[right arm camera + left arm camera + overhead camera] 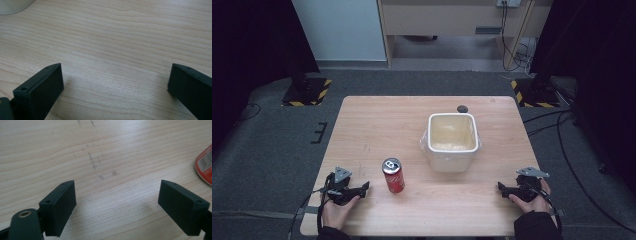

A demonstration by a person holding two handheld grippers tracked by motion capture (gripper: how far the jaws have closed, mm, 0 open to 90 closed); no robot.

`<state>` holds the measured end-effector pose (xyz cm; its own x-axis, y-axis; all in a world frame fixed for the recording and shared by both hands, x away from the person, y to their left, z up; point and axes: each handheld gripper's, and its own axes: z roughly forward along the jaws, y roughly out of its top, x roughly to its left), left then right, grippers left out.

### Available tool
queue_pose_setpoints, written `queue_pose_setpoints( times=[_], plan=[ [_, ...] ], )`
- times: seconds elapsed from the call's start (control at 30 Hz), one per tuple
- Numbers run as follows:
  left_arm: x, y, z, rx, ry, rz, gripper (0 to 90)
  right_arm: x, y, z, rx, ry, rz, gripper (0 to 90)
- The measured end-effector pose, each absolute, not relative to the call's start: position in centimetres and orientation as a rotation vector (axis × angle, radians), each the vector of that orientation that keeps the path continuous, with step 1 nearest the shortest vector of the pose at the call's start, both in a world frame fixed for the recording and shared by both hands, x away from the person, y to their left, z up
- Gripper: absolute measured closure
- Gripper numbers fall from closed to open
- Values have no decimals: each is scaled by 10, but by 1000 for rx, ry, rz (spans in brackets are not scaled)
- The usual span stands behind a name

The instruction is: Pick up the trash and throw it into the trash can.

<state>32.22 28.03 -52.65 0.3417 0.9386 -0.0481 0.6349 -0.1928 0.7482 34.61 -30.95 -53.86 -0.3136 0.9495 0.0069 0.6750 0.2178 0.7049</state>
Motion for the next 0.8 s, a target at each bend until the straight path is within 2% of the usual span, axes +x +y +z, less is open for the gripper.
queue_pose_setpoints(
  times=[0.43, 0.8],
  plan=[
    [313, 282, -503, 1777, 1338, 614, 155, 347, -310, -539, 1495, 2072, 859, 4],
    [301, 284, -479, 1636, 1239, 678, 161, 347, -310, -539, 1490, 2074, 860, 4]
  ],
)
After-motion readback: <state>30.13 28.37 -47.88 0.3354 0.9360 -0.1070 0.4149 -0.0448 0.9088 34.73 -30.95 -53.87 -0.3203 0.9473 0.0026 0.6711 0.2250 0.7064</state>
